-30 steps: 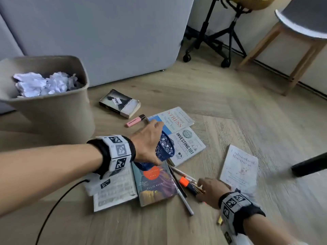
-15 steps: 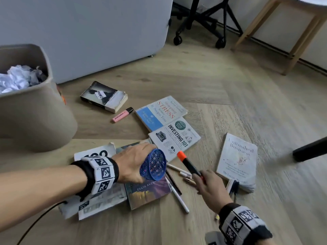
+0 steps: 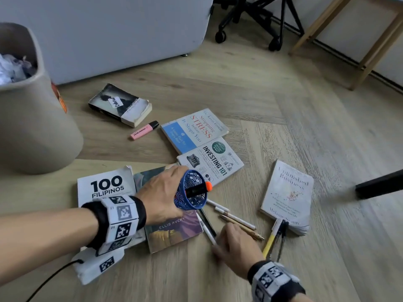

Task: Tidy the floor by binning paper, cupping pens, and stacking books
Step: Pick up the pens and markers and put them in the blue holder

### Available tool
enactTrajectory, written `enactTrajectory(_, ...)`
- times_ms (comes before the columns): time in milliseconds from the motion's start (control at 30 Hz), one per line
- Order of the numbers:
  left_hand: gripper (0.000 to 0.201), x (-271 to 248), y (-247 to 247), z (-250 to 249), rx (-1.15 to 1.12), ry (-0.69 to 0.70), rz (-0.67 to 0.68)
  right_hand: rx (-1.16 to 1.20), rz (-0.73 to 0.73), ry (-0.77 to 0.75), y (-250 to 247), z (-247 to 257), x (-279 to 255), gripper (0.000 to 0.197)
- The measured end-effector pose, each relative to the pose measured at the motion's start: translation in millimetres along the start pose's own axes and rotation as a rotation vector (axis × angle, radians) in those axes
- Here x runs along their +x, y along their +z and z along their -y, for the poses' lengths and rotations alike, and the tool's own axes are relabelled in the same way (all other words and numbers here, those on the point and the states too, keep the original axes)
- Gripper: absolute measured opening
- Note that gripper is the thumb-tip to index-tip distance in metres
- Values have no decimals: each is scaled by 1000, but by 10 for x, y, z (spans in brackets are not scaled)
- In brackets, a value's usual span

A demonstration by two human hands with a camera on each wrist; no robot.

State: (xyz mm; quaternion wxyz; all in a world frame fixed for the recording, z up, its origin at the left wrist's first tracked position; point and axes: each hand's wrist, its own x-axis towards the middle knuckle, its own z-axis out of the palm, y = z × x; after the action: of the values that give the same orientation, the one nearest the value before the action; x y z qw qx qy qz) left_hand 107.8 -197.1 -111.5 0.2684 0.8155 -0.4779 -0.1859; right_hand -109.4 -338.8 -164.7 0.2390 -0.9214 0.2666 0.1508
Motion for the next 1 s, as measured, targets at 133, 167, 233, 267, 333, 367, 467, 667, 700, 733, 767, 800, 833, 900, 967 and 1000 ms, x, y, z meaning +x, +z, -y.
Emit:
enactTrajectory(133,81,10,-53,35,-19,-23,24,-89,72,-62,7,-42,-35,12)
enactTrajectory(167,84,12,-58,44,-25,-33,20,-39,72,-62,-56,-66,-29,13)
enactTrajectory(233,86,23,-52,84,-36,-62,-10,110,65,-36,-218,-124,-4,15)
enactTrajectory(267,88,29,-51,105,-37,-75,-28,197,62,-14,-296,-164,18,15)
enactTrajectory(333,93,52,-62,142,-45,-93,-40,310,17,42,-411,-237,99,12)
enactTrajectory(367,94,63,-71,158,-49,-99,-36,301,-19,61,-448,-263,147,11)
enactTrajectory(467,92,79,-89,198,-48,-88,-22,80,-131,82,-451,-333,269,9)
enactTrajectory(667,89,36,-75,219,-41,-52,-22,-97,-71,27,-304,-572,315,28)
enactTrajectory(700,87,29,-70,223,-41,-44,-24,-111,-53,13,-290,-597,330,29)
enactTrajectory(733,87,25,-66,229,-40,-38,-25,-129,-37,0,-288,-603,345,26)
enactTrajectory(767,87,23,-63,234,-41,-35,-25,-146,-22,-9,-295,-599,354,23)
enactTrajectory(800,88,25,-61,239,-43,-36,-25,-162,-14,-24,-303,-593,363,20)
enactTrajectory(833,88,27,-63,241,-45,-35,-24,-178,-12,-40,-312,-578,367,18)
enactTrajectory(900,88,33,-63,244,-47,-28,-24,-192,-12,-63,-319,-556,349,22)
enactTrajectory(967,88,38,-64,245,-50,-20,-26,-238,-4,-53,-289,-567,302,39)
enactTrajectory(1000,88,41,-61,248,-53,-19,-26,-280,8,-53,-255,-582,275,44)
